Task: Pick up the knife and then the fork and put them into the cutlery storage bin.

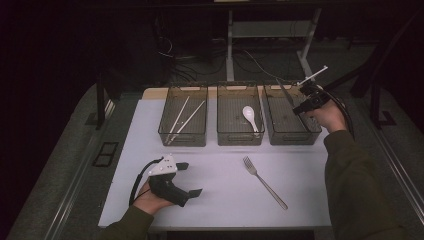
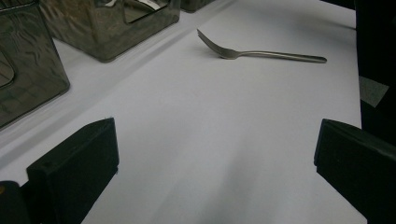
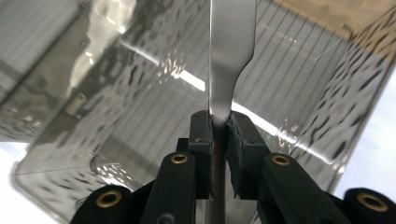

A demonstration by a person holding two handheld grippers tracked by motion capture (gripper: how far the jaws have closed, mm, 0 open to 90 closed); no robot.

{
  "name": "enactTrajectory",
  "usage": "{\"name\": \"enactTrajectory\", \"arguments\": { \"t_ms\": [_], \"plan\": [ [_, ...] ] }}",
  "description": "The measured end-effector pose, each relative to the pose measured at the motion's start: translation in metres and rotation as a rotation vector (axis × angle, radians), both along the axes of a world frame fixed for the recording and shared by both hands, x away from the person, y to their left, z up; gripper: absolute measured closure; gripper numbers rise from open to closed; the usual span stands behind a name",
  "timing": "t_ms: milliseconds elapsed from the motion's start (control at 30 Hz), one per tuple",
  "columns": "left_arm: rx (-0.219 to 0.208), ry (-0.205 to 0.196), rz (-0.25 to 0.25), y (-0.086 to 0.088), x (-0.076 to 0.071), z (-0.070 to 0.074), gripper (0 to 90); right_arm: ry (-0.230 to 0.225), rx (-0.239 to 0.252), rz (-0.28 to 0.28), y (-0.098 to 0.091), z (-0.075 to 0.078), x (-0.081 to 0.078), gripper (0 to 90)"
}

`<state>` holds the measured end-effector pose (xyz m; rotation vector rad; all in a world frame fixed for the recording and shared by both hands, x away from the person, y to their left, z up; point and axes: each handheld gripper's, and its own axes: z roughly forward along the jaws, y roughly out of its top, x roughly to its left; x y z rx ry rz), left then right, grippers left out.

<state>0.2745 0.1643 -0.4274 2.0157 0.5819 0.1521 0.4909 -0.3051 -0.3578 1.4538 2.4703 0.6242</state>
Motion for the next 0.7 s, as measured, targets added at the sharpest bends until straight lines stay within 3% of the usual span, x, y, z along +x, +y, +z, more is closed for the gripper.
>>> {"name": "enactTrajectory", "arguments": {
  "t_ms": [333,700],
  "plan": [
    [0.0,0.0,-0.001,0.0,0.0,0.0,0.0,0.056,-0.022,-0.009,0.002,-0.029,0.003,80.1],
    [-0.004,0.0,-0.002,0.0,0.0,0.0,0.0,0.067,-0.041,-0.006,0.008,-0.038,0.006,77.3]
  ]
}}
